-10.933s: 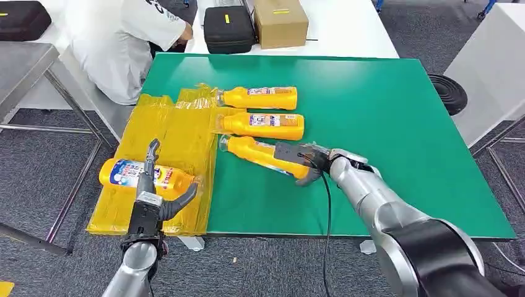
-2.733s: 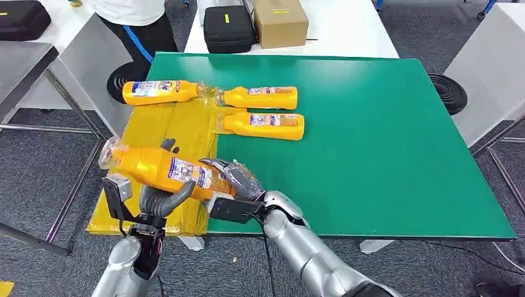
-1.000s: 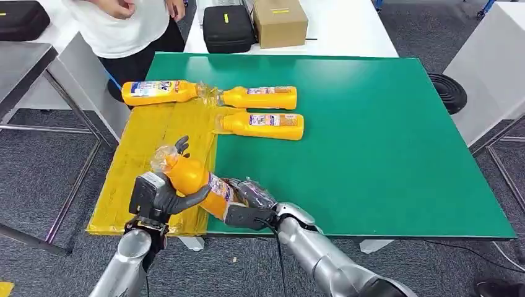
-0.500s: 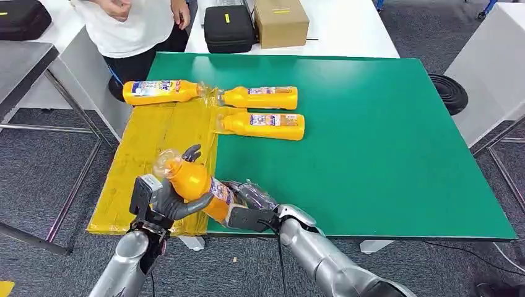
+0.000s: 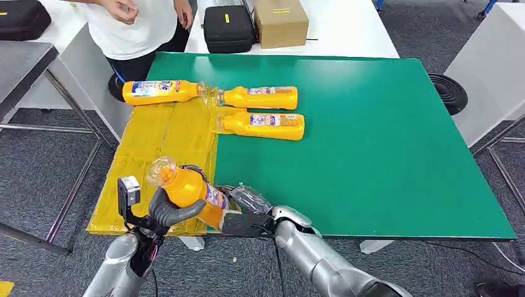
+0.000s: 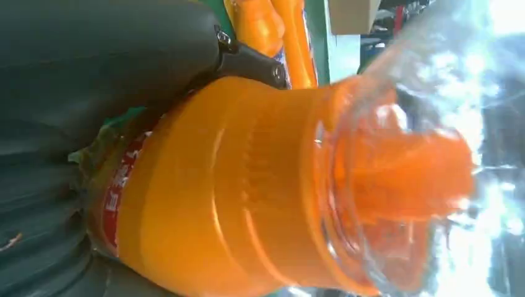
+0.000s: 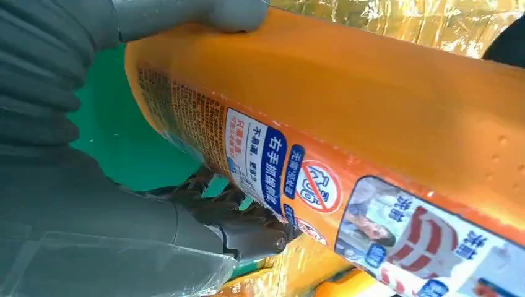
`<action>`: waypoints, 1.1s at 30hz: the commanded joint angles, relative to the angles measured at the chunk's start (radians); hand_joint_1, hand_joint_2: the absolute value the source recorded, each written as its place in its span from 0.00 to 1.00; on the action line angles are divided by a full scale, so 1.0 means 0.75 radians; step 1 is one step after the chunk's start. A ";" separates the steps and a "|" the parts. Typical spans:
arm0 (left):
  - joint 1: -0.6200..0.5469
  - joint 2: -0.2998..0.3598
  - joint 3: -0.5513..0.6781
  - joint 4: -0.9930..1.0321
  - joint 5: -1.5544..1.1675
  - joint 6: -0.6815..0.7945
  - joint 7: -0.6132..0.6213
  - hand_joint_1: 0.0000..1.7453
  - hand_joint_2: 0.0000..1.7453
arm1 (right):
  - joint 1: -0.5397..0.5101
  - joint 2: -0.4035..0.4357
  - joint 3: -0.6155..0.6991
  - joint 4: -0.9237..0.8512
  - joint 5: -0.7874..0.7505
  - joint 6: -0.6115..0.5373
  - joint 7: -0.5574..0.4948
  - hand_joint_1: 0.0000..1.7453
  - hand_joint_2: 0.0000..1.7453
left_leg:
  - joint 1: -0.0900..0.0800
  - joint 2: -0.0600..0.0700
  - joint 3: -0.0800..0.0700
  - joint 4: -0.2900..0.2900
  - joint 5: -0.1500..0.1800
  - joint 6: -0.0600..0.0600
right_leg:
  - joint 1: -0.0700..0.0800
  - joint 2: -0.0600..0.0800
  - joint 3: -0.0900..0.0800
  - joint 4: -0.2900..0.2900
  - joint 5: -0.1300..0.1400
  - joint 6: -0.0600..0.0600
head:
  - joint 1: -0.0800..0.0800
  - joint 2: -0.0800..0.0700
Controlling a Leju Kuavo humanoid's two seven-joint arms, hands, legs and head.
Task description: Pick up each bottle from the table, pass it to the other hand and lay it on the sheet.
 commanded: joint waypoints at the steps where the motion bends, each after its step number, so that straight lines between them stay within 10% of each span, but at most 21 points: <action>1: -0.007 0.016 -0.043 0.073 0.033 -0.055 0.009 1.00 1.00 | -0.066 -0.004 0.052 0.026 0.010 0.005 0.004 1.00 1.00 | 0.000 0.001 0.008 0.000 -0.003 0.000 | 0.001 -0.001 0.008 -0.001 -0.003 -0.003 | 0.001 0.000; 11: 0.001 0.009 -0.057 0.051 -0.031 0.027 0.027 1.00 1.00 | -0.057 -0.011 0.028 0.022 0.003 -0.024 0.003 1.00 1.00 | 0.000 0.001 0.008 0.000 -0.003 0.000 | 0.000 -0.001 0.008 -0.001 -0.003 -0.003 | 0.000 0.000; 12: 0.002 0.014 -0.061 0.034 -0.129 0.140 0.016 1.00 1.00 | -0.049 -0.012 0.012 0.007 -0.006 -0.041 -0.005 0.86 1.00 | 0.000 0.001 0.006 0.000 -0.003 0.000 | 0.000 -0.001 0.006 0.000 -0.003 -0.002 | 0.000 0.000; 13: 0.001 0.005 -0.051 0.036 -0.147 0.168 0.026 1.00 1.00 | -0.034 -0.011 -0.018 -0.020 -0.030 -0.076 -0.017 0.00 1.00 | 0.000 0.001 0.010 0.000 -0.005 0.000 | 0.001 -0.001 0.010 0.000 -0.004 -0.003 | 0.000 0.000; 14: 0.003 0.009 -0.050 0.025 -0.215 0.247 0.023 1.00 1.00 | -0.028 -0.009 -0.032 -0.032 -0.041 -0.083 -0.021 0.00 1.00 | 0.000 0.000 0.003 -0.001 -0.001 0.000 | 0.000 -0.001 0.003 -0.001 -0.001 -0.001 | 0.000 0.000; 15: 0.003 0.001 -0.040 0.019 -0.248 0.285 0.030 1.00 1.00 | -0.014 -0.012 -0.055 -0.066 -0.057 -0.107 -0.021 0.00 0.00 | 0.000 0.000 0.006 0.000 -0.003 0.000 | 0.001 -0.002 0.006 -0.001 -0.003 -0.002 | 0.000 0.000; 33: -0.151 0.152 0.167 -0.181 -0.548 0.512 0.081 1.00 1.00 | 0.265 -0.156 -0.212 -0.599 -0.249 -0.127 -0.021 0.00 0.00 | 0.002 -0.002 0.006 0.000 -0.001 0.000 | 0.002 -0.003 0.005 -0.001 -0.001 -0.002 | 0.000 0.000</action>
